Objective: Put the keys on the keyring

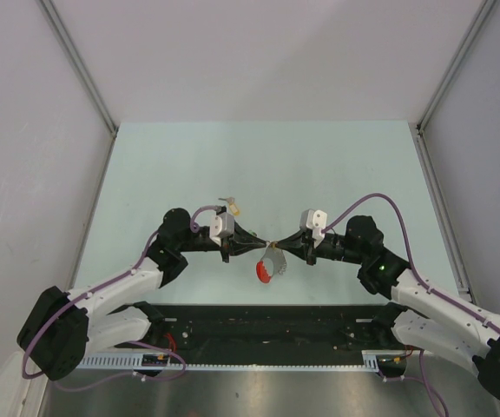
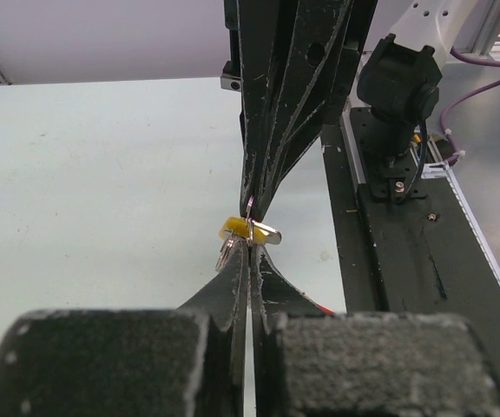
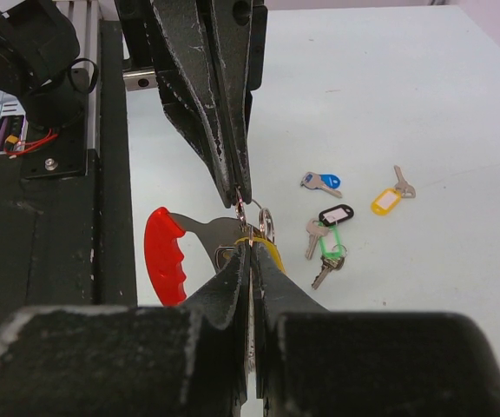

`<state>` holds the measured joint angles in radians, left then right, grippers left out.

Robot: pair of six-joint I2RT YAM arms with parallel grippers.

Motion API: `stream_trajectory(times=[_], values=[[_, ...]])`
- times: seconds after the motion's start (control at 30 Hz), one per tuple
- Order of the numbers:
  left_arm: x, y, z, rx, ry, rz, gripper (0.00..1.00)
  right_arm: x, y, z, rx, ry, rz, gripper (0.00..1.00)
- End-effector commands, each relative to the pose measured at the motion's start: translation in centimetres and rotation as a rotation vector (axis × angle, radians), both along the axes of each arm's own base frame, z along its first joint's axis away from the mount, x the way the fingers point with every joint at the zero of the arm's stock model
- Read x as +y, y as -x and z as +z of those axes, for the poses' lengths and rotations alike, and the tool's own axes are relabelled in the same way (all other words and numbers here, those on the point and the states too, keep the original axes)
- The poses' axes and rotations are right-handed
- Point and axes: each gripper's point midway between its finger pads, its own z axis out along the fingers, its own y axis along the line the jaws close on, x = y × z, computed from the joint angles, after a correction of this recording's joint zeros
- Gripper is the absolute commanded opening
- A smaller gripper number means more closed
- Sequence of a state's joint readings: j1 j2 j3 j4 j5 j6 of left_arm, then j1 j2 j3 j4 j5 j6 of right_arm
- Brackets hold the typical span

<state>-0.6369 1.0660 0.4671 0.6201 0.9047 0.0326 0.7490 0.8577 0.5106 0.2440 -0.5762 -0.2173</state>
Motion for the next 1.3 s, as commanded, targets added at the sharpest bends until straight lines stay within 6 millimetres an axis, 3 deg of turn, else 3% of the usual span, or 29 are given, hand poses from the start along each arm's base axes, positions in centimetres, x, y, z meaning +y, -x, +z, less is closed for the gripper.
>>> stream_trajectory(times=[0.0, 1.27], values=[[0.14, 0.13, 2.04, -0.051, 0.055, -0.001, 0.01, -0.06, 0.09, 1.26, -0.028, -0.036, 0.0, 0.0], [0.16, -0.02, 2.08, -0.05, 0.053, 0.008, 0.0, 0.06, -0.11, 1.04, -0.007, -0.039, 0.004, 0.0]])
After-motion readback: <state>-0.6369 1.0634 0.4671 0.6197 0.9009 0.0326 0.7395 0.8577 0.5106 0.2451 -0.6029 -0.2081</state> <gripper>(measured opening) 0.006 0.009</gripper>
